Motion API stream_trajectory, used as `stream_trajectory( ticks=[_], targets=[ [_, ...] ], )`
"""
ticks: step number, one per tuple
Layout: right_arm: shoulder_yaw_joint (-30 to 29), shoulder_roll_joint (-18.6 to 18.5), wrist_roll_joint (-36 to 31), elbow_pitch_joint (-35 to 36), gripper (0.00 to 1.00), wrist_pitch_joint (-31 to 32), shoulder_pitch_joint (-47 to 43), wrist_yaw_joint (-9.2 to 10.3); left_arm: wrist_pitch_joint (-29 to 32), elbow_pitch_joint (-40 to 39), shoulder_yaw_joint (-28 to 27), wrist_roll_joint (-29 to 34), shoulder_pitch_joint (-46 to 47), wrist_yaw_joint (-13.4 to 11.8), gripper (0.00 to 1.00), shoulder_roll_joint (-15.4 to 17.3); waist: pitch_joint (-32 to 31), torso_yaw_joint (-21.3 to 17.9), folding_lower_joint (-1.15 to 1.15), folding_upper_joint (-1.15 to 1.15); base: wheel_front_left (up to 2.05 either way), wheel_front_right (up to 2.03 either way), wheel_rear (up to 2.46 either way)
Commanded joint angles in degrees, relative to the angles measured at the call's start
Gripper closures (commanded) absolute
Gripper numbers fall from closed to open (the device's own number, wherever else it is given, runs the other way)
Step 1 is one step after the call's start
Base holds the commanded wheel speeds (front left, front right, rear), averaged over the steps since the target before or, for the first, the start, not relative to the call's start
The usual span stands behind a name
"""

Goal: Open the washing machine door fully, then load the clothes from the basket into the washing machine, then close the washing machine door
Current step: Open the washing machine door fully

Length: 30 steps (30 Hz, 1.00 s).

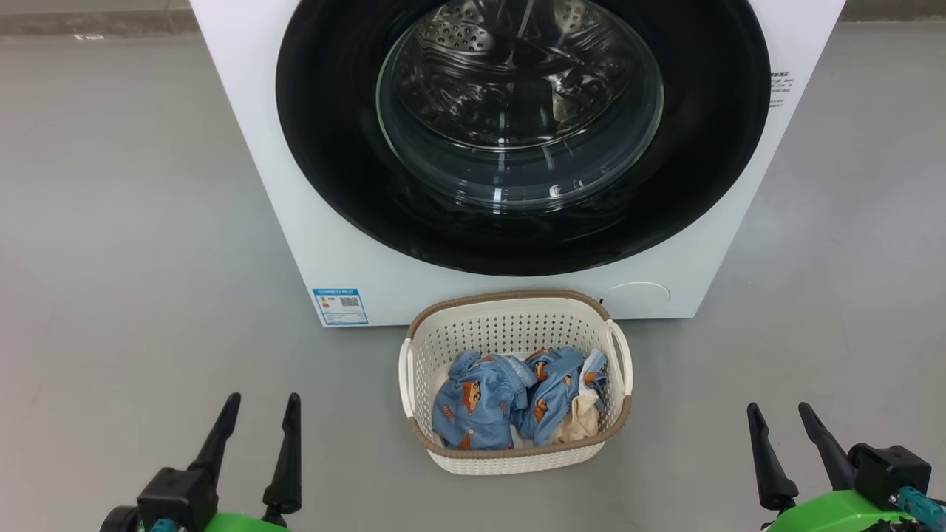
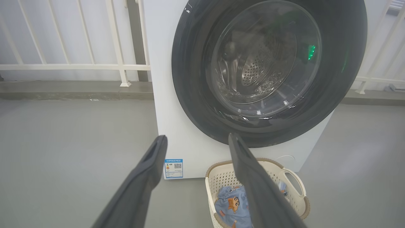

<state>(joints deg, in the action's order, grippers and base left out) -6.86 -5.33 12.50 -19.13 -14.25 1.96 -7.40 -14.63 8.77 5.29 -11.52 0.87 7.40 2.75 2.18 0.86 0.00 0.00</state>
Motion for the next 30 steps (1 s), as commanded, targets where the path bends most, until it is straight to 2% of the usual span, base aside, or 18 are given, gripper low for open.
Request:
stream_trajectory(
  ticks=[1, 9, 30],
  targets=[
    [1.06, -0.34, -0.78, 1.54, 0.00, -0.74, 0.26, -0.09, -0.37, -1.13, -1.79, 0.63, 0.94, 0.09, 0.00, 0.82, -0.09, -0.02, 0.00, 0.00, 0.40, 0.40, -0.79],
    [1.05, -0.13, -0.79, 1.53, 0.00, -0.74, 0.21, -0.09, -0.37, -0.91, -1.47, 1.07, 1.03, 0.09, 0.00, 0.90, -0.22, 0.11, 0.00, 0.00, 0.75, 0.75, -1.50],
    [1.21, -0.08, -0.85, 1.68, 0.00, -0.74, 0.38, -0.09, -0.37, -1.23, -1.98, 0.69, 1.11, 0.09, 0.00, 1.01, 0.25, 0.16, 0.00, 0.00, 1.22, 1.22, -2.45]
  ],
)
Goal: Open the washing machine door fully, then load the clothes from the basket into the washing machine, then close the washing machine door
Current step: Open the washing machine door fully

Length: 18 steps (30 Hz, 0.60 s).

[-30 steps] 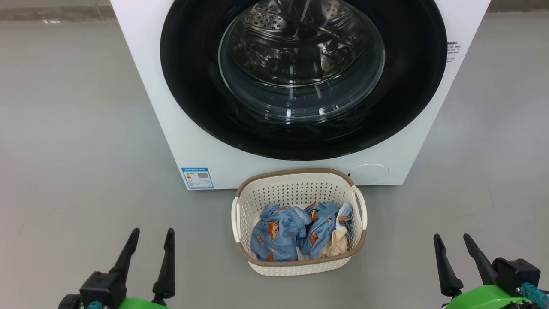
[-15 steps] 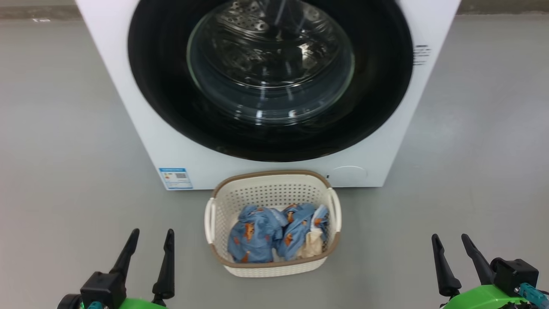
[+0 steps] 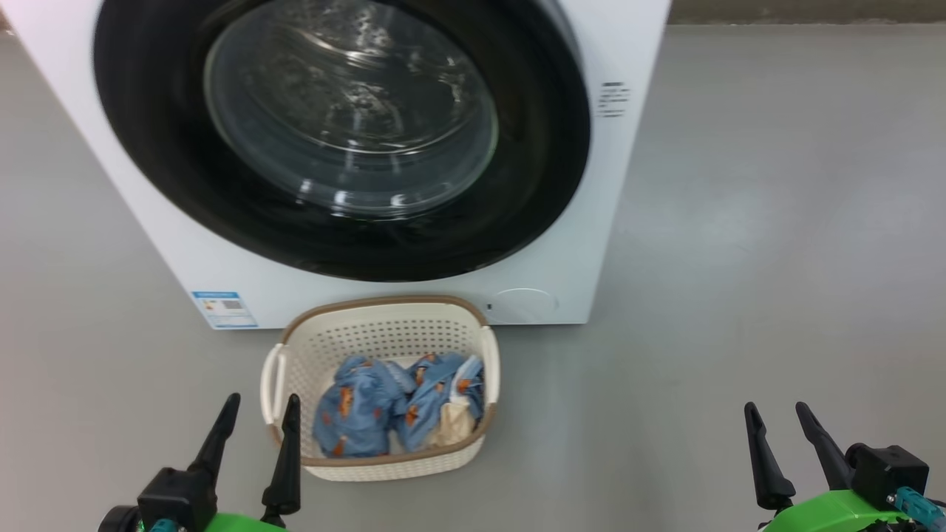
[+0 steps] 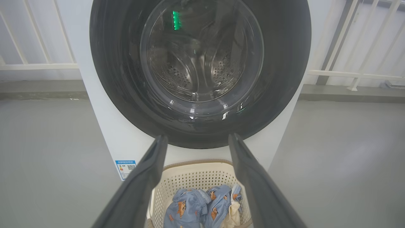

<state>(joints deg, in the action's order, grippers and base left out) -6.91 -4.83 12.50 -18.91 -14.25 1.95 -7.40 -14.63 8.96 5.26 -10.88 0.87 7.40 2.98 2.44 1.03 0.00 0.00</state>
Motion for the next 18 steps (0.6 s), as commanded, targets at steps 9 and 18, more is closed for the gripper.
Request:
stream_trajectory(
  ticks=[9, 18],
  targets=[
    [1.18, -0.75, -0.83, 1.36, 0.00, -0.74, 0.57, -0.09, -0.37, -1.66, -2.45, -2.06, 1.30, 0.09, 0.00, 0.51, 0.17, -0.19, 0.00, 0.00, 1.00, 0.94, -1.94],
    [1.05, -0.54, -0.75, 1.45, 0.00, -0.74, 0.80, -0.09, -0.37, -1.21, -1.94, -2.18, 1.44, 0.09, 0.00, 0.45, 0.21, -0.11, 0.00, 0.00, 0.25, 0.25, -0.49]
  ],
)
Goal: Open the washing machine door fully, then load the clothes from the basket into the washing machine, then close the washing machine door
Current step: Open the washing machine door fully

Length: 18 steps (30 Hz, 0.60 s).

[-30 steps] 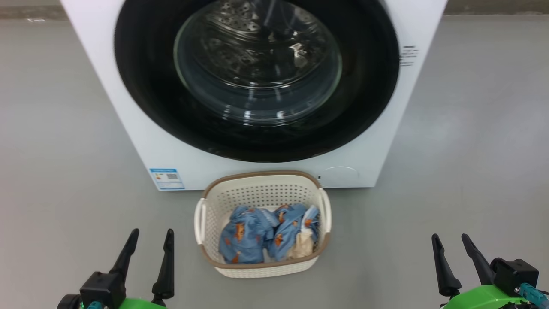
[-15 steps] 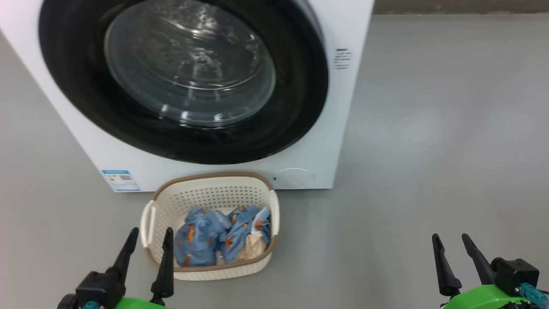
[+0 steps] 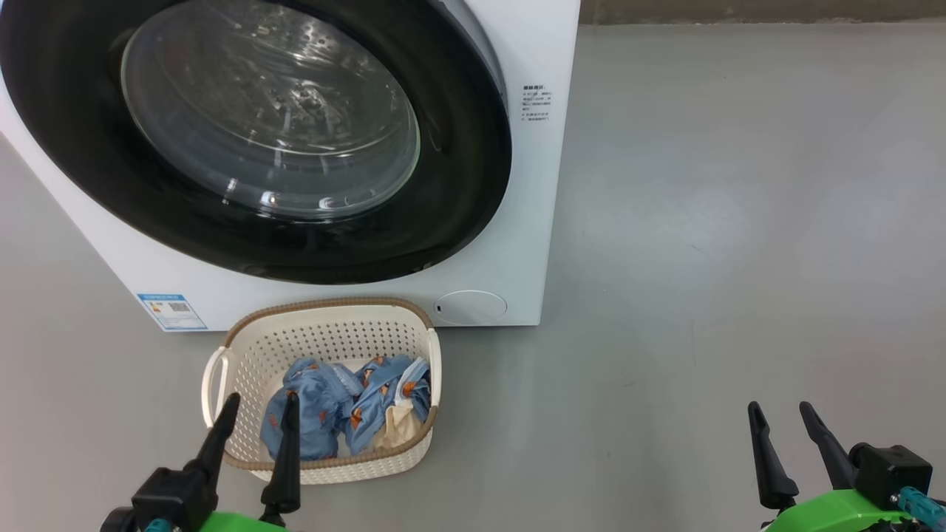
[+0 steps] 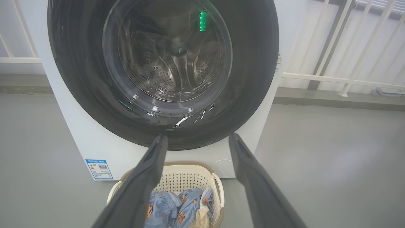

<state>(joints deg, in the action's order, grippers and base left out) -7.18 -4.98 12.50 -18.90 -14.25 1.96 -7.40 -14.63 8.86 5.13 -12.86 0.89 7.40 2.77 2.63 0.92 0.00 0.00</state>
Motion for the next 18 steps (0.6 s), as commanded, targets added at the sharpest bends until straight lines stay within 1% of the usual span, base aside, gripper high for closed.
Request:
stream_trajectory(
  ticks=[1, 4, 5, 6, 7, 8, 11, 18],
  targets=[
    [1.33, -0.38, -0.79, 1.43, 0.00, -0.74, 0.90, -0.09, -0.37, -1.09, -1.74, -0.27, 1.41, 0.09, 0.00, 0.65, 0.02, 0.04, 0.00, 0.00, 0.00, 0.00, 0.00],
    [1.92, -0.18, 0.04, 1.64, 0.00, -0.74, 1.59, -0.09, -0.37, -1.16, -1.56, -0.50, 1.41, 0.09, 0.00, 0.61, 0.16, 0.09, 0.00, 0.00, 0.00, 0.00, 0.00],
    [2.17, -0.16, 0.43, 1.89, 0.16, -0.74, 1.98, -0.09, -0.37, -1.19, -1.52, -0.58, 1.42, 0.09, 0.00, 0.59, 0.24, 0.11, 0.00, 0.00, 0.00, 0.00, 0.00],
    [2.34, -0.12, 1.00, 2.05, 0.50, -0.74, 2.38, -0.09, -0.37, -1.21, -1.49, -0.63, 1.43, 0.09, 0.00, 0.56, 0.32, 0.12, 0.00, 0.00, 0.00, 0.00, 0.00],
    [2.49, -0.01, 1.99, 2.17, 0.80, -0.74, 2.85, -0.09, -0.37, -1.20, -1.48, -0.68, 1.45, 0.09, 0.00, 0.54, 0.40, 0.15, 0.00, 0.00, 0.00, 0.00, 0.00],
    [2.62, 0.08, 2.98, 2.37, 1.00, -0.74, 3.41, -0.09, -0.37, -1.20, -1.49, -0.73, 1.48, 0.09, 0.00, 0.52, 0.48, 0.17, 0.00, 0.00, 0.00, 0.00, 0.00],
    [3.74, -0.21, 4.66, 3.12, 1.00, -0.74, 5.56, -0.09, -0.37, -1.23, -1.43, -0.83, 1.62, 0.09, 0.00, 0.45, 0.80, 0.31, 0.00, 0.00, 0.00, 0.00, 0.00],
    [6.60, -0.56, 13.11, 3.32, 1.00, -0.74, 13.37, -0.09, -0.37, -1.30, -0.76, -0.90, 2.57, 0.09, 0.00, 0.38, 2.35, 0.94, 0.00, 0.00, 0.00, 0.00, 0.00]
  ],
)
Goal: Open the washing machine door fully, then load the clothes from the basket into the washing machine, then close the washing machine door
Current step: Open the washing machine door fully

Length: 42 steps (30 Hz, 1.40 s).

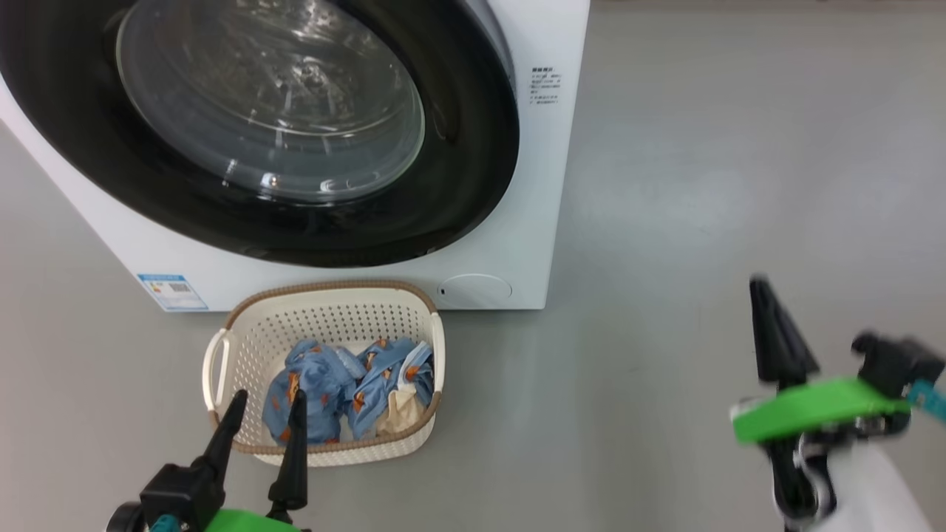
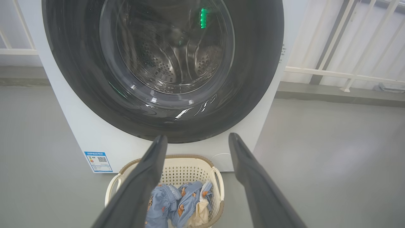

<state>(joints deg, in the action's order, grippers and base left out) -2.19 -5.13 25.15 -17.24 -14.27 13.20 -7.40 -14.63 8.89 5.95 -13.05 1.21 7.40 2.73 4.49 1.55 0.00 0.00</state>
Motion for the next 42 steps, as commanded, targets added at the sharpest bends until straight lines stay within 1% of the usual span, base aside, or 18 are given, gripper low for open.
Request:
stream_trajectory(
  ticks=[1, 3, 6, 12, 16, 19, 22, 24, 28, 31, 37, 42],
  targets=[
    [2.10, -0.59, 2.20, 1.67, 1.00, -0.73, 3.78, -0.09, -0.37, -1.39, -1.43, -0.71, 2.53, 0.09, 0.00, 0.42, 0.88, 0.50, 0.00, 0.00, 0.00, 0.00, 0.00],
    [3.19, -0.87, 6.30, 1.28, 1.00, -0.73, 7.16, -0.09, -0.37, -1.48, -1.16, -0.72, 3.08, 0.09, 0.00, 0.42, 1.68, 0.84, 0.00, 0.00, 0.00, 0.00, 0.00],
    [5.11, -2.42, 11.11, 0.82, 1.00, -0.73, 12.73, -0.09, -0.37, -1.67, -0.71, -0.78, 4.04, 0.09, 0.00, 0.40, 3.14, 1.60, 0.00, 0.00, 0.00, 0.00, 0.00],
    [8.60, -5.29, 24.53, -0.34, 1.00, -0.73, 23.35, -0.09, -0.37, -1.72, 0.32, -1.10, 6.14, 0.09, 0.00, 0.37, 5.75, 3.80, 0.00, 0.00, 0.00, 0.00, 0.00],
    [10.55, -7.51, 35.85, -0.87, 1.00, -0.73, 29.44, -0.09, -0.37, -1.87, 1.06, -1.50, 7.51, 0.09, 0.00, 0.31, 7.51, 5.45, 0.00, 0.00, 0.00, 0.00, 0.00],
    [12.48, -9.82, 45.33, -1.94, 1.00, -0.05, 33.24, -0.09, -0.37, -1.97, 1.86, -1.82, 8.55, 0.09, 0.00, 0.26, 8.96, 6.67, 0.00, 0.00, 0.00, 0.00, 0.00],
    [14.23, -12.26, 53.06, -3.57, 1.00, 4.22, 36.35, -0.09, -0.37, -1.85, 2.70, -2.13, 9.63, 0.09, 0.00, 0.22, 10.27, 7.96, 0.00, 0.00, 0.00, 0.00, 0.00],
    [15.22, -13.50, 57.87, -4.04, 1.00, 8.83, 38.14, -0.09, -0.37, -1.77, 3.07, -2.28, 10.29, 0.09, 0.00, 0.20, 11.21, 8.73, 0.00, 0.00, 0.00, 0.00, 0.00],
    [16.12, -15.52, 64.75, -5.12, 1.00, 18.08, 40.42, -0.09, -0.37, -1.73, 3.77, -2.86, 11.34, 0.09, 0.00, 0.17, 12.91, 10.05, 0.00, 0.00, 0.00, 0.00, 0.00],
    [16.88, -16.69, 66.72, -7.18, 1.00, 23.98, 42.15, -0.09, -0.37, -1.83, 4.22, -3.51, 11.87, 0.09, 0.00, 0.16, 14.13, 10.81, 0.00, 0.00, 0.00, 0.00, 0.00],
    [16.55, -17.26, 70.31, -12.10, 1.00, 34.18, 46.44, -0.09, -0.37, -1.77, 5.54, -4.47, 13.25, 0.09, 0.00, 0.16, 16.53, 12.15, 0.00, 0.00, 0.00, 0.00, 0.00],
    [15.00, -16.93, 72.53, -16.00, 1.00, 39.99, 49.96, -0.09, -0.37, -2.06, 6.45, -5.11, 14.41, 0.09, 0.00, 0.15, 18.27, 12.93, 0.00, 0.00, 0.00, 0.00, 0.00]
  ],
)
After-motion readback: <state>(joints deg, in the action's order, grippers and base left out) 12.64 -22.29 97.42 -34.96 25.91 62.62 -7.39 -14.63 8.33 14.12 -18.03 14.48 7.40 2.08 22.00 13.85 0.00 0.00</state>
